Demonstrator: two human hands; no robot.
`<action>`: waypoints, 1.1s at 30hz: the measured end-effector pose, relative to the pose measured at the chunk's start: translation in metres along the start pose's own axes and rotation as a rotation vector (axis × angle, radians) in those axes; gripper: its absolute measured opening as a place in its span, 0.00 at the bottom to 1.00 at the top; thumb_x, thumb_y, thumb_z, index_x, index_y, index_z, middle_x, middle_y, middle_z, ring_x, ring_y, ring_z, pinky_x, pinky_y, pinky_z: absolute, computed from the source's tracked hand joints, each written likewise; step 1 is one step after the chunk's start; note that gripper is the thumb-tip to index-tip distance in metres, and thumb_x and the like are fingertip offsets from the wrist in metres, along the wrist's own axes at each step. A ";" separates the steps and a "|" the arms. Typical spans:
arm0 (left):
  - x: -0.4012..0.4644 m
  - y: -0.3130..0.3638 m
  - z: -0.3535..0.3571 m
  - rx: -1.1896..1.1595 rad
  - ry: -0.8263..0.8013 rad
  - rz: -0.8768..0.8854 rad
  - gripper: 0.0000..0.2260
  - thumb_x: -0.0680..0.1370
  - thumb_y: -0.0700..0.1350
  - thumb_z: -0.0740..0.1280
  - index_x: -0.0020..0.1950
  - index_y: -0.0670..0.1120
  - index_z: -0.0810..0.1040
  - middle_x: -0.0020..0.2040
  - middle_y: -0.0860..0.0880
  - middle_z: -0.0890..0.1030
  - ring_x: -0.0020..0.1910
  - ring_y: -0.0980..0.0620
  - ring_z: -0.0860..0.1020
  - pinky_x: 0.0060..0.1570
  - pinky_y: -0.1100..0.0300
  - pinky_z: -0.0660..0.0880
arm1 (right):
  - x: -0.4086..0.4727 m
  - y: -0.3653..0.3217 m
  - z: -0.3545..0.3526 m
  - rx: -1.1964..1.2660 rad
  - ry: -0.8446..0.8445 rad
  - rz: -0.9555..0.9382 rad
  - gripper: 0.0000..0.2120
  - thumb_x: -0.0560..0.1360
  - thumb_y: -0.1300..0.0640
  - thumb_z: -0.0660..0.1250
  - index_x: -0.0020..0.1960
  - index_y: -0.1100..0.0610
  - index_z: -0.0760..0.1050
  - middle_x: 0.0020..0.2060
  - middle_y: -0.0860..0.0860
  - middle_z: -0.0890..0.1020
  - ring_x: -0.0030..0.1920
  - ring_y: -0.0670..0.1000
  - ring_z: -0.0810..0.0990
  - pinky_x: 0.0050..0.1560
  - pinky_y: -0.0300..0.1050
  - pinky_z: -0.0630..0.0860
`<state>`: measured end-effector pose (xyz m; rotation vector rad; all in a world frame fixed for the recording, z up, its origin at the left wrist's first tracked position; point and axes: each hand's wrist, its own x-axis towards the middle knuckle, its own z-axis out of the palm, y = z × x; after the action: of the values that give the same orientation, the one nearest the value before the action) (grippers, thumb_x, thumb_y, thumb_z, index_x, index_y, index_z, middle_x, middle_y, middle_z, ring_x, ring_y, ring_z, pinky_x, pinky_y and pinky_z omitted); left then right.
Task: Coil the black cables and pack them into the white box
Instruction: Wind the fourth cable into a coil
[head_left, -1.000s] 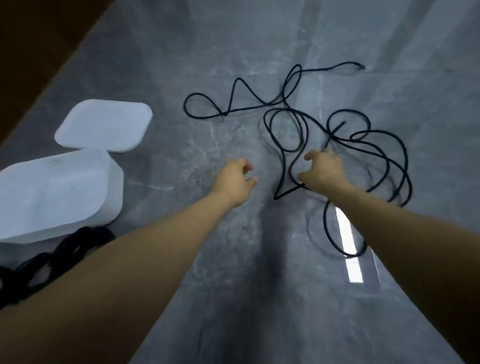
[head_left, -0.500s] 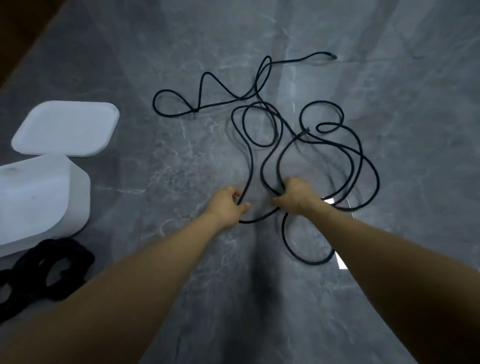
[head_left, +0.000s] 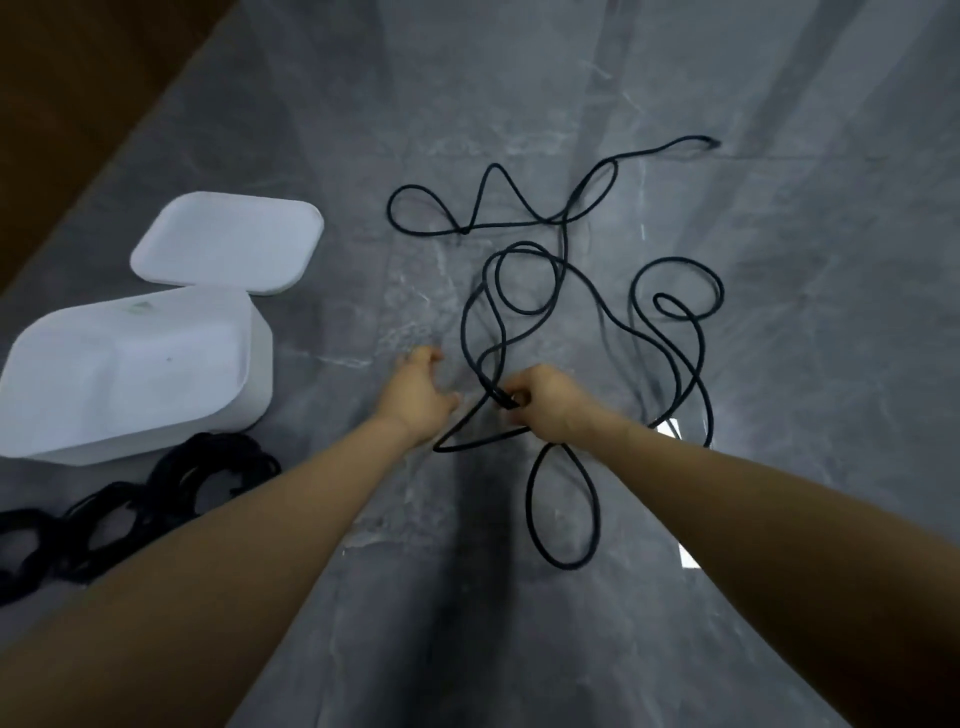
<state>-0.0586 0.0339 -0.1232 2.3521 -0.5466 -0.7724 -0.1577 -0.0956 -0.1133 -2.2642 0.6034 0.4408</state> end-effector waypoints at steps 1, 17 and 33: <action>-0.003 -0.003 -0.007 -0.013 0.041 0.053 0.25 0.75 0.38 0.69 0.69 0.44 0.66 0.67 0.43 0.66 0.63 0.46 0.70 0.62 0.58 0.68 | -0.002 -0.007 0.000 -0.003 -0.002 -0.029 0.11 0.75 0.63 0.66 0.57 0.61 0.78 0.44 0.52 0.75 0.45 0.50 0.73 0.43 0.38 0.66; -0.032 -0.007 -0.125 0.241 0.298 0.232 0.17 0.80 0.56 0.60 0.40 0.44 0.72 0.35 0.48 0.75 0.37 0.47 0.73 0.34 0.57 0.65 | -0.007 -0.121 -0.029 0.019 0.397 -0.216 0.10 0.76 0.58 0.66 0.50 0.65 0.79 0.42 0.60 0.81 0.41 0.55 0.78 0.48 0.50 0.77; -0.098 0.299 -0.311 0.157 0.174 0.438 0.15 0.82 0.52 0.55 0.38 0.46 0.68 0.42 0.42 0.79 0.44 0.39 0.77 0.47 0.46 0.74 | -0.158 -0.252 -0.333 0.389 0.652 -0.081 0.03 0.76 0.61 0.66 0.44 0.58 0.74 0.36 0.56 0.78 0.41 0.58 0.78 0.46 0.50 0.76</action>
<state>0.0092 -0.0065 0.3118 2.2866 -1.0301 -0.3318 -0.1090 -0.1387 0.3286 -2.0165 0.8271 -0.4476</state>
